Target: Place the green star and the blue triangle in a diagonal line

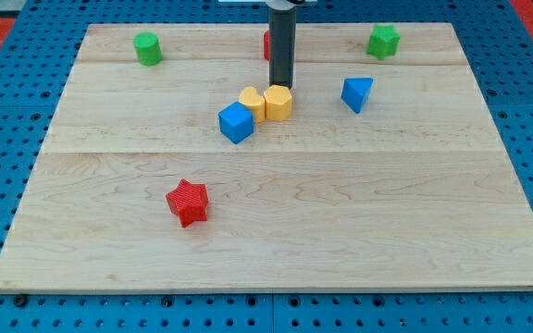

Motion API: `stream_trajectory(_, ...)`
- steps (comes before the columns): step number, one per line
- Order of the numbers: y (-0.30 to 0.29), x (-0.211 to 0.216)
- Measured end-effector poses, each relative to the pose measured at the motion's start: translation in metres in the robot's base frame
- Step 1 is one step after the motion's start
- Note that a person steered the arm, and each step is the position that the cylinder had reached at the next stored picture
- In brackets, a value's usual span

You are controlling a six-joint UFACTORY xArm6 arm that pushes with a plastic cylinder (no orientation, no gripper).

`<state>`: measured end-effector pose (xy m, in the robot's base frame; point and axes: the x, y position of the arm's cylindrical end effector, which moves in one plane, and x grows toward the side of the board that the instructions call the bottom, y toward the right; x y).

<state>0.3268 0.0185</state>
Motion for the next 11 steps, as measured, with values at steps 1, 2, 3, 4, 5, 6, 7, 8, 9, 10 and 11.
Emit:
stream_trajectory(1, 0.003, 0.0)
stream_trajectory(2, 0.005, -0.002)
stream_trajectory(3, 0.005, -0.005)
stream_trajectory(4, 0.004, -0.005)
stream_trajectory(5, 0.004, -0.005)
stream_trajectory(6, 0.01, -0.004)
stream_trajectory(7, 0.011, -0.001)
stream_trajectory(8, 0.02, 0.014)
stream_trajectory(9, 0.028, 0.043)
stream_trajectory(10, 0.02, 0.068)
stream_trajectory(11, 0.005, 0.072)
